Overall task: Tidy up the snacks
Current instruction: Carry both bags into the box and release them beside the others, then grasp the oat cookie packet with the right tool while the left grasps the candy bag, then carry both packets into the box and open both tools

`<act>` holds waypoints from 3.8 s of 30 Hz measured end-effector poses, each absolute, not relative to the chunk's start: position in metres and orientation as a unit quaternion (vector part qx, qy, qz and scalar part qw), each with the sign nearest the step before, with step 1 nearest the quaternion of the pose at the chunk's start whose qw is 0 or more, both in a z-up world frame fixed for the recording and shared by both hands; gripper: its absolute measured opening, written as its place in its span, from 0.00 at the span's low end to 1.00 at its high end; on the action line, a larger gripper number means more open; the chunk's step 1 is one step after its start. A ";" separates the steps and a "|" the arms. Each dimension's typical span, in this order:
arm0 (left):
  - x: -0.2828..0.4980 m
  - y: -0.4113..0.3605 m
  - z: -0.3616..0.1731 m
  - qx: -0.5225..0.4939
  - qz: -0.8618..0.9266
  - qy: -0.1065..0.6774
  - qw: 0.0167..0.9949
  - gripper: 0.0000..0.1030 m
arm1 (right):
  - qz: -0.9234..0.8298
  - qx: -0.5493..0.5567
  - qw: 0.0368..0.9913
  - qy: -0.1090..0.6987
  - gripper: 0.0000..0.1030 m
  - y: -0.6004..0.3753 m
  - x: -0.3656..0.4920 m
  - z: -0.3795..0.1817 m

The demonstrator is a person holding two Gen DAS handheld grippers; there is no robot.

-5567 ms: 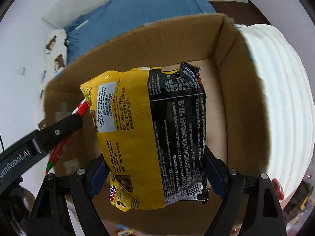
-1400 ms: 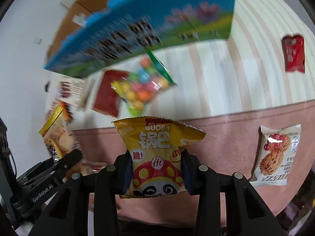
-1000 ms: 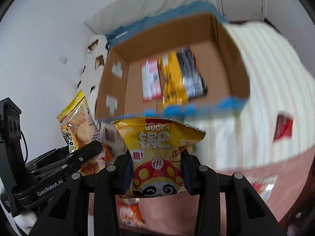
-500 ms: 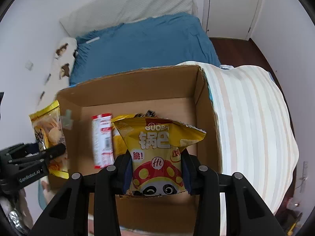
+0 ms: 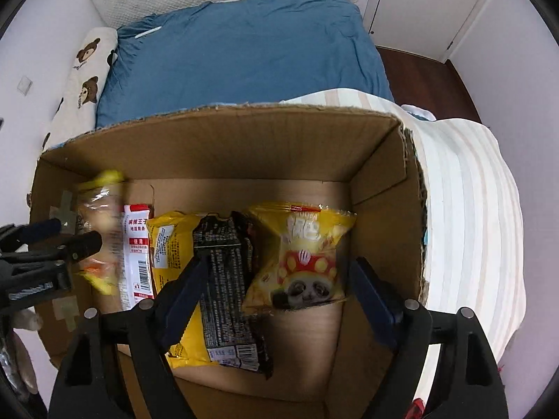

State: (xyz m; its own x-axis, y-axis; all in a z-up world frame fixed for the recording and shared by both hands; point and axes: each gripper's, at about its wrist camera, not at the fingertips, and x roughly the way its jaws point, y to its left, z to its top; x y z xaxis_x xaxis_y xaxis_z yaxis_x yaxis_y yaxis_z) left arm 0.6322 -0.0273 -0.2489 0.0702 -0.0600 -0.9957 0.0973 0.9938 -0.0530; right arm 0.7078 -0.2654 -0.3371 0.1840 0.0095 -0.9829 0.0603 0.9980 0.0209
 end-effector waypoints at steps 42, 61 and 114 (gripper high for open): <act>0.358 -0.030 -0.154 -0.004 -0.050 0.560 0.827 0.81 | 0.018 0.143 0.810 0.569 0.94 -0.266 0.431 -0.267; 0.347 -0.148 -0.261 0.217 -0.100 0.578 0.781 0.93 | -0.155 0.217 0.719 0.642 0.91 -0.389 0.328 -0.418; 0.317 -0.107 -0.376 0.069 -0.082 0.702 0.704 0.49 | -0.047 0.110 0.710 0.694 0.71 -0.261 0.384 -0.459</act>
